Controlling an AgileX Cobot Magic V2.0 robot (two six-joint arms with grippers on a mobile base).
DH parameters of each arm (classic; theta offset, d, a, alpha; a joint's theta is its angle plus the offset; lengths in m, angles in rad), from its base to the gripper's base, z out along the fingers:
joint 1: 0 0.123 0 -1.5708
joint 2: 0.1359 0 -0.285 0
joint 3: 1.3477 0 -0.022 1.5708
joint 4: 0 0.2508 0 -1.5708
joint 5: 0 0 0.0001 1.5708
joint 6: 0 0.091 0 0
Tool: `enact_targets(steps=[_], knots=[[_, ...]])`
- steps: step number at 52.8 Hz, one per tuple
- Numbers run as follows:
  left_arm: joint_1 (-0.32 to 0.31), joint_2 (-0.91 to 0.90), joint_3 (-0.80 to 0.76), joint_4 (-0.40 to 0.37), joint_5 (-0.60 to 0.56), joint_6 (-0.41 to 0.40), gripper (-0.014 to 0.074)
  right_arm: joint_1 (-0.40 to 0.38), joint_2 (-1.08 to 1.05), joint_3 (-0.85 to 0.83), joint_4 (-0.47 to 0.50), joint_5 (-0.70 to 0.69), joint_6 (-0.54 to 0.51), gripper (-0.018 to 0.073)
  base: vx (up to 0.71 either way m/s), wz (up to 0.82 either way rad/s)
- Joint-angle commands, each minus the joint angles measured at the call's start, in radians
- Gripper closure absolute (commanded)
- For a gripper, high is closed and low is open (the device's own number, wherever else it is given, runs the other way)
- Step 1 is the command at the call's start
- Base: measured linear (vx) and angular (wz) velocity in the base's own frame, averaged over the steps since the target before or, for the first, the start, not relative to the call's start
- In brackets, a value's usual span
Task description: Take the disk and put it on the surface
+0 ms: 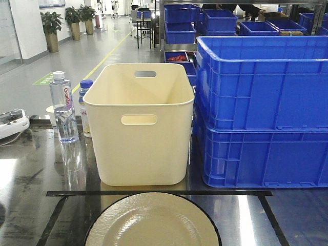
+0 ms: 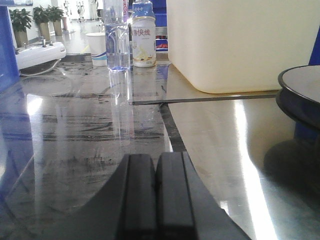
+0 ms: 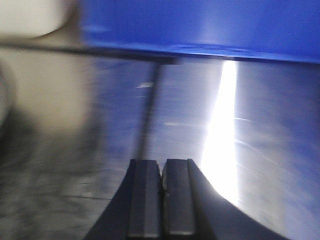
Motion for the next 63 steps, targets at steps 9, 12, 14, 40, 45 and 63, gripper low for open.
enact_targets(steps=[9,12,14,40,45,63], knots=[[0.002,0.008,-0.024,0.0,-0.078,-0.008,0.0605,-0.088,-0.314,0.252,-0.15,-0.324,0.037,0.0571,0.0,0.0],[0.002,0.008,-0.024,0.0,-0.078,-0.008,0.0605,-0.088,-0.372,0.318,-0.164,-0.379,0.037,0.0569,0.0,0.0],[0.002,0.008,-0.024,0.0,-0.078,-0.008,0.0605,-0.088,-0.406,0.367,-0.165,-0.419,0.037,0.0568,0.0,0.0],[0.002,0.007,-0.024,0.0,-0.072,-0.008,0.0605,0.025,-0.61,0.615,-0.172,-0.46,0.075,0.0567,0.0,0.0],[0.002,0.007,-0.024,0.0,-0.07,-0.008,0.0605,0.025,-0.61,0.615,-0.172,-0.461,0.075,0.0567,0.0,0.0],[0.002,0.007,-0.024,0.0,-0.07,-0.008,0.0605,0.025,-0.61,0.615,-0.173,-0.459,0.075,0.0567,0.0,0.0]])
